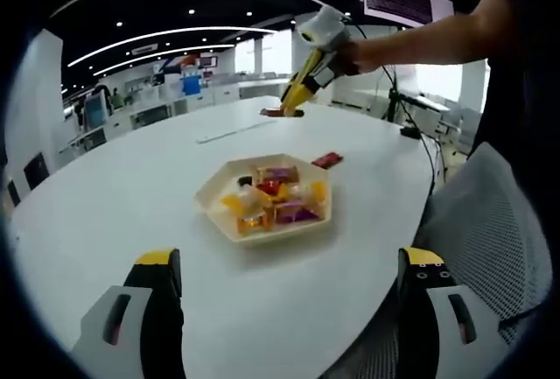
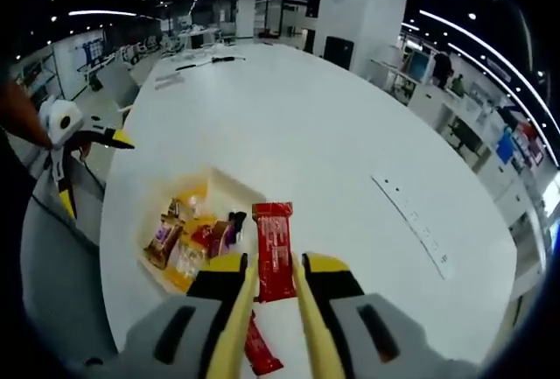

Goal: Place the target food into the container with the food tongs after gripping and lifting it, then release it inside without dropping or visibly crushing the food.

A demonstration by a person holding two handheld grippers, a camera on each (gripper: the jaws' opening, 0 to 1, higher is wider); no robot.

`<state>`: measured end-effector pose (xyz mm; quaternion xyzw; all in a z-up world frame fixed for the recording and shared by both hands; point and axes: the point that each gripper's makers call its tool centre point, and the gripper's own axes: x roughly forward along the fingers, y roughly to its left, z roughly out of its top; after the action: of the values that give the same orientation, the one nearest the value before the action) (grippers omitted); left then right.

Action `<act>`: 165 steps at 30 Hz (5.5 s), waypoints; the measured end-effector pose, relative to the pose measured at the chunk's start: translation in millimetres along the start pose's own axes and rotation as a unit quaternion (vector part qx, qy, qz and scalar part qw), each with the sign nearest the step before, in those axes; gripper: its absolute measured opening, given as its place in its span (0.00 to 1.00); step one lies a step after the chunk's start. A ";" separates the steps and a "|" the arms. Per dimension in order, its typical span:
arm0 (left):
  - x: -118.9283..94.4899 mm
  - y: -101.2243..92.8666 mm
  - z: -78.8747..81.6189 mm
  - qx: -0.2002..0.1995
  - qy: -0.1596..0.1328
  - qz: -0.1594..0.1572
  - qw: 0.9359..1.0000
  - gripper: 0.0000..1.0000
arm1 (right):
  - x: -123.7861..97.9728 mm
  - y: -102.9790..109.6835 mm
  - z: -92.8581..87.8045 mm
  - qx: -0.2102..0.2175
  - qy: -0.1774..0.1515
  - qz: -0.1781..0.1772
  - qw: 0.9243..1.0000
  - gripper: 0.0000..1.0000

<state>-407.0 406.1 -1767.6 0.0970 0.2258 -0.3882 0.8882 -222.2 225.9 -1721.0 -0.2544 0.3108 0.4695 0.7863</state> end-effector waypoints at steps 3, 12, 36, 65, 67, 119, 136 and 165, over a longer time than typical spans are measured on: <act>0.0 -0.2 0.4 0.002 0.000 0.000 1.000 1.00 | 6.6 5.2 6.7 -0.003 -0.003 0.006 1.000 0.24; 0.4 1.0 0.1 0.002 0.001 0.003 1.000 1.00 | 26.6 10.3 12.9 0.001 -0.005 0.004 1.000 0.24; -0.5 3.4 2.5 0.001 -0.004 0.009 1.000 0.99 | 42.3 10.8 11.5 -0.010 -0.018 -0.002 1.000 0.28; -4.3 14.3 3.2 -0.011 -0.012 0.030 0.999 0.99 | -26.3 15.3 -58.4 -0.056 -0.013 0.049 0.997 0.29; -3.9 14.2 2.2 -0.011 -0.010 0.029 0.999 0.99 | -25.4 16.0 -67.6 -0.058 -0.005 0.050 0.997 0.29; 0.1 4.9 -3.4 -0.009 0.006 0.007 1.000 1.00 | 3.1 22.6 -146.1 -0.015 0.110 0.052 0.992 0.23; -0.1 5.6 -4.0 0.003 0.008 0.010 1.000 1.00 | -23.2 8.3 -113.4 0.027 0.082 0.032 0.996 0.24; -0.4 8.4 -6.6 0.026 0.016 0.021 0.999 1.00 | -1.7 22.2 -12.2 0.014 0.030 0.023 0.999 0.24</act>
<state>-403.2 414.4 -1773.2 0.1314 0.2274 -0.3734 0.8897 -245.8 226.0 -1730.4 -0.2506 0.3468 0.4754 0.7687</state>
